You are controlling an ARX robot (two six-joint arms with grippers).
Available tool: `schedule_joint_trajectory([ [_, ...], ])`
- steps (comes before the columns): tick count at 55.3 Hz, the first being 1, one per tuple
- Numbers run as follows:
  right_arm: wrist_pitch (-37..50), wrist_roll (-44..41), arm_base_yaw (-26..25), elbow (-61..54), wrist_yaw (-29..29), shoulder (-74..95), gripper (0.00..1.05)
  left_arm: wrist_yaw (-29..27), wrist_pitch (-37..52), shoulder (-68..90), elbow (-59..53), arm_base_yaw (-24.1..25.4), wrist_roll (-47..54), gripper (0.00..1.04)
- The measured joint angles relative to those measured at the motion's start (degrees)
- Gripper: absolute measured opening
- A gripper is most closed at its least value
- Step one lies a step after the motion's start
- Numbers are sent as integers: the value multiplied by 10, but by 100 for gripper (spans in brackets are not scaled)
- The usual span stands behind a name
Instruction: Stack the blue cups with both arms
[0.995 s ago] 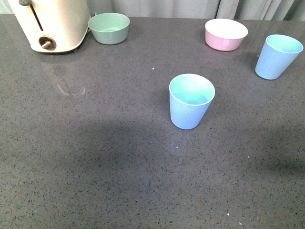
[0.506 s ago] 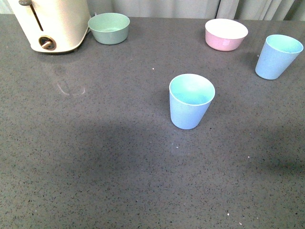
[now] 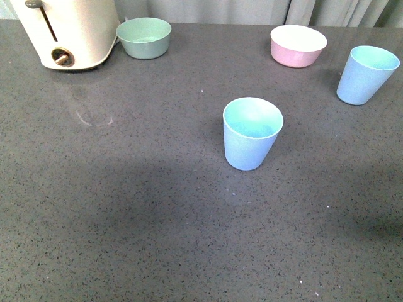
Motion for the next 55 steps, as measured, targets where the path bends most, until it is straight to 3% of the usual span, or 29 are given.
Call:
schedule_joint_trajectory([
  [6, 91, -27, -96, 45, -62, 160, 96, 0, 0, 0, 0, 0, 0, 96],
  [13, 202, -110, -123, 137, -88, 352, 96, 0, 0, 0, 0, 0, 0, 96],
  [27, 161, -293, -19, 417, -50, 761, 96, 0, 0, 0, 0, 0, 0, 96],
  [41, 108, -339, 69, 604, 20, 959, 96, 0, 0, 0, 0, 0, 0, 96],
  [55, 93, -337, 94, 675, 41, 1032, 96, 0, 0, 0, 0, 0, 0, 96],
])
